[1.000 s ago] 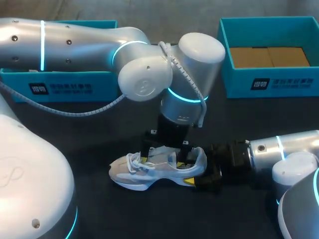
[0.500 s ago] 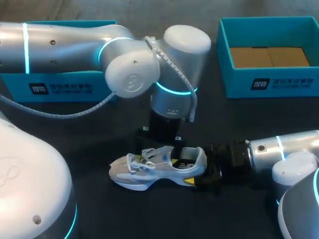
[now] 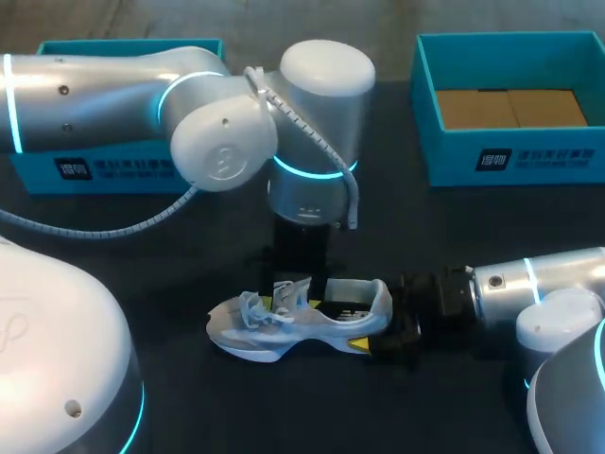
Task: Take the shoe out of the shoebox, open the shoe tongue, remove and reinsert the insole, then place the shoe into the shoebox
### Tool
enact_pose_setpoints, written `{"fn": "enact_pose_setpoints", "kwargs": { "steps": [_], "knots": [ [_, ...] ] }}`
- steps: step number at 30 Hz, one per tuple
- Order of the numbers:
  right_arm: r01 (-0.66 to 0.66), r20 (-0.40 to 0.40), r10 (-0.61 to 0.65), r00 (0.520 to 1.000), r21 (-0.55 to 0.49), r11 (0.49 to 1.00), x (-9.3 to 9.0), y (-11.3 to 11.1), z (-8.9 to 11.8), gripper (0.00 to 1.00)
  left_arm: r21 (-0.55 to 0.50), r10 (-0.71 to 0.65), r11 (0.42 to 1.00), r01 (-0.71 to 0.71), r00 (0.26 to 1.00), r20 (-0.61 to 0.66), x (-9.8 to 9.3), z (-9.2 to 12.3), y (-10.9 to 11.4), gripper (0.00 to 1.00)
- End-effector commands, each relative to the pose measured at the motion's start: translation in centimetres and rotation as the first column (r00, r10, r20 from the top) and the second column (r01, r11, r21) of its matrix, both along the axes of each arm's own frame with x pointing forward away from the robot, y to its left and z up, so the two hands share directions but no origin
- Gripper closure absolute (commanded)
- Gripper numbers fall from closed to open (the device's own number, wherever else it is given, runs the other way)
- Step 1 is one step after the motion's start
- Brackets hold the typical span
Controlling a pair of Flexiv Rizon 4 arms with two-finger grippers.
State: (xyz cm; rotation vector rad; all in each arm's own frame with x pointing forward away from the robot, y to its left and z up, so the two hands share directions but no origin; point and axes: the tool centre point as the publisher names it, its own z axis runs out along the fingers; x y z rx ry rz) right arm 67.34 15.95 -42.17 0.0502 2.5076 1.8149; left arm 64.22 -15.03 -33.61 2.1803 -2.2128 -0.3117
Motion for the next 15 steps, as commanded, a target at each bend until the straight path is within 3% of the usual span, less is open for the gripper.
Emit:
{"fn": "enact_pose_setpoints", "kwargs": {
  "steps": [1,8,9,11,15],
  "knots": [
    [0.001,-0.001,-0.001,1.0,-0.005,1.0,-0.1,0.2,0.0,1.0,-0.028,0.0,1.0,0.001,1.0,0.02,-0.3,0.7,0.7,0.5],
    [0.001,-0.001,-0.001,1.0,-0.005,1.0,-0.1,0.2,0.0,1.0,-0.052,0.006,0.999,-0.004,0.999,0.045,-0.5,1.5,1.2,0.56],
    [0.001,-0.001,-0.001,1.0,-0.005,1.0,-0.1,0.2,0.0,1.0,-0.056,0.01,0.998,-0.006,0.998,0.058,-0.4,1.5,1.3,0.62],
    [0.001,-0.001,-0.001,1.0,-0.005,1.0,-0.1,0.2,0.0,1.0,-0.066,0.012,0.998,-0.007,0.997,0.073,-0.3,1.7,1.6,0.98],
    [0.001,-0.001,-0.001,1.0,-0.005,1.0,-0.1,0.2,0.0,1.0,-0.096,0.021,0.995,-0.012,0.996,0.091,-0.4,2.3,2.2,1.0]
  ]
}}
